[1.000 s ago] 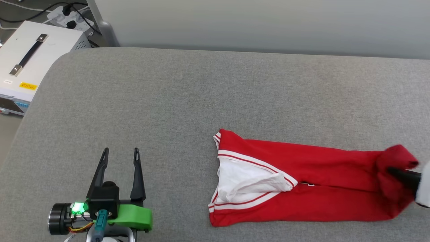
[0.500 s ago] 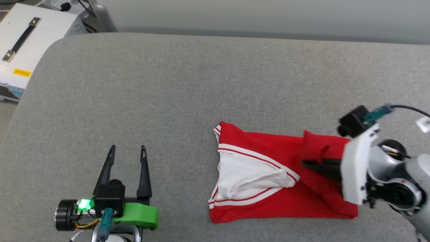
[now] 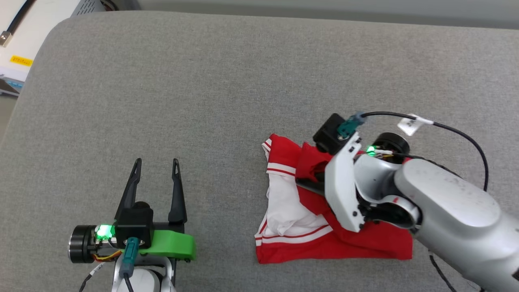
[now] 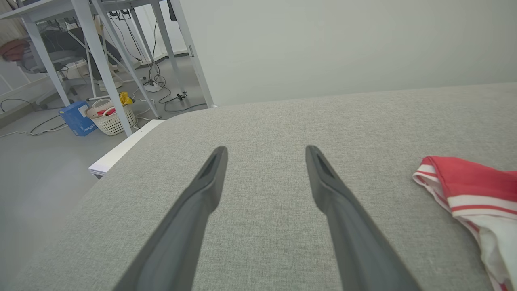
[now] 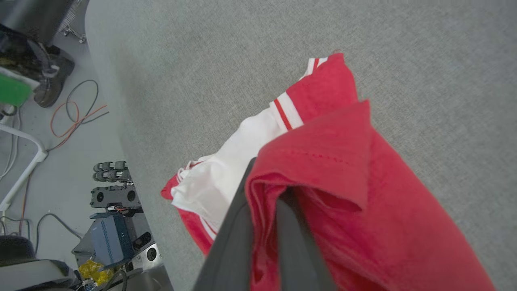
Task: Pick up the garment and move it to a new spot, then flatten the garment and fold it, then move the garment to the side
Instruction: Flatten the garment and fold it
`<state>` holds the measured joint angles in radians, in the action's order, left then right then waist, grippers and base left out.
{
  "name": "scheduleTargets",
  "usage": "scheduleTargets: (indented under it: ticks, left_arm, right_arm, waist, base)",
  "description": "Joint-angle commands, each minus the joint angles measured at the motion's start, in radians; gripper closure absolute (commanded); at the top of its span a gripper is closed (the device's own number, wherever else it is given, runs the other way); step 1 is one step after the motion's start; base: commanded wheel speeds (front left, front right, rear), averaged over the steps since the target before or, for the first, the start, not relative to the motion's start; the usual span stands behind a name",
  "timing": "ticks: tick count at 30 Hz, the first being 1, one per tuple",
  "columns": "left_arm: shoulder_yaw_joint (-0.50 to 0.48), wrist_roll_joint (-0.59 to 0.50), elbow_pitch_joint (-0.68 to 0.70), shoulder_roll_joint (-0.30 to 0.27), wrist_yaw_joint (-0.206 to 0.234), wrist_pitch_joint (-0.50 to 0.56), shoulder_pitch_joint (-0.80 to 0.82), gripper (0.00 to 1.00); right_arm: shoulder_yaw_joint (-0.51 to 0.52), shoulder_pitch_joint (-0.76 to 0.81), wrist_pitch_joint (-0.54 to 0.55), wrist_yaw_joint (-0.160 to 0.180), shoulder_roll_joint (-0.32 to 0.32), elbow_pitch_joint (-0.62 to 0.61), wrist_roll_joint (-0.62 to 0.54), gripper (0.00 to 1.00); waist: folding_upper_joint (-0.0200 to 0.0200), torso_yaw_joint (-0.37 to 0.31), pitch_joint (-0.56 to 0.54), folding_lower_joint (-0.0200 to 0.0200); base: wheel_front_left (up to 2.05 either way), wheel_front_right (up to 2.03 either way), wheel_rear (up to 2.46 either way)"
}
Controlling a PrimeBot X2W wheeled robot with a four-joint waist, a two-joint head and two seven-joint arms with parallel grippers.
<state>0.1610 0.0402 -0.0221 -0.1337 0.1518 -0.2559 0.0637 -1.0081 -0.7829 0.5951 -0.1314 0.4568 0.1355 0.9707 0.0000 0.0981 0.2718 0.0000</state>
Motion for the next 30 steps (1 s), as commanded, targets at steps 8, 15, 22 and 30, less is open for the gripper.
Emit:
scheduleTargets:
  ticks: [8,15,22,30]
  left_arm:
    - [-0.002,-0.012,-0.003,0.020,-0.008,-0.006,0.033,0.00]
    - [-0.013,-0.014,-0.017,0.024,-0.007,-0.006,0.026,0.00]
    - [-0.021,-0.014,-0.022,0.021,-0.012,-0.006,-0.002,0.00]
    - [-0.032,-0.013,-0.017,0.013,-0.017,-0.006,-0.049,0.00]
  right_arm:
    - [-0.160,-0.055,-0.115,0.001,-0.071,0.197,-0.032,1.00]
    - [-0.213,-0.079,-0.227,0.001,-0.084,0.267,0.008,0.85]
    - [-0.195,-0.090,-0.369,0.001,-0.011,0.179,0.035,0.00]
    - [-0.022,-0.033,-0.627,0.001,0.107,0.149,-0.115,0.00]
  waist:
    - [0.0000,0.011,0.026,0.0000]
    - [0.0000,-0.009,0.008,0.0000]
    - [0.0000,-0.034,-0.058,0.0000]
    - [0.0000,-0.067,-0.123,0.0000]
  base:
    - [0.00,0.00,0.00]
    - [0.00,0.00,0.00]
    - [0.00,0.00,0.00]
    - [0.00,0.00,0.00]
